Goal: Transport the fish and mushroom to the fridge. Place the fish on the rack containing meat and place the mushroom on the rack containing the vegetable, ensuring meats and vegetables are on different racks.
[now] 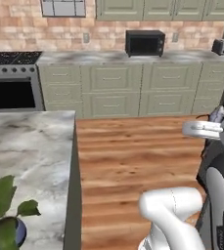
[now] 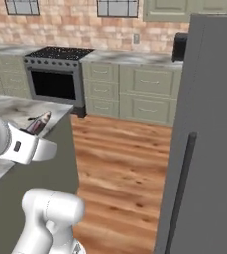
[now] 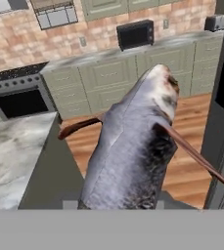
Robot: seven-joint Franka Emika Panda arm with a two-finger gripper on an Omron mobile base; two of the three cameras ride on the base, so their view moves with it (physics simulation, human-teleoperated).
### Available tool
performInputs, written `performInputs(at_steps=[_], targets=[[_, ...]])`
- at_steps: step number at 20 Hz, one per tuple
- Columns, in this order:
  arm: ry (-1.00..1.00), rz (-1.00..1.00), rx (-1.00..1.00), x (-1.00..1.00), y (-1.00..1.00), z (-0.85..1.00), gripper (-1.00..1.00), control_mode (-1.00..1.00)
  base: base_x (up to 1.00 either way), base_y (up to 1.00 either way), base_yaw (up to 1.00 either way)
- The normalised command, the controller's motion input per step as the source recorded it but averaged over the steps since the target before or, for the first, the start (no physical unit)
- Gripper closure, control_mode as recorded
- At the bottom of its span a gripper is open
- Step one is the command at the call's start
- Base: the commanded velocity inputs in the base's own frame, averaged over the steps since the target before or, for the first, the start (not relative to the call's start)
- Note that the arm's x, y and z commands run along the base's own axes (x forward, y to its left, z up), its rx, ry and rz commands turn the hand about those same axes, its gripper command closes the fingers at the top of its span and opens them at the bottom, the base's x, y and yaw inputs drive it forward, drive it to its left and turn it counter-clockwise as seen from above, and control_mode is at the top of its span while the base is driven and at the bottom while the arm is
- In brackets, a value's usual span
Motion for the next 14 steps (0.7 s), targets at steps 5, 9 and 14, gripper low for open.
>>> performInputs(at_steps=[5, 9, 14], targets=[[0.00, 0.00, 0.00, 0.00, 0.00, 0.00, 1.00, 1.00, 1.00, 0.38, -0.18], [0.00, 0.00, 0.00, 0.00, 0.00, 0.00, 1.00, 1.00, 1.00, 0.72, -0.27], [0.00, 0.00, 0.00, 0.00, 0.00, 0.00, 1.00, 1.00, 1.00, 0.33, -0.27]])
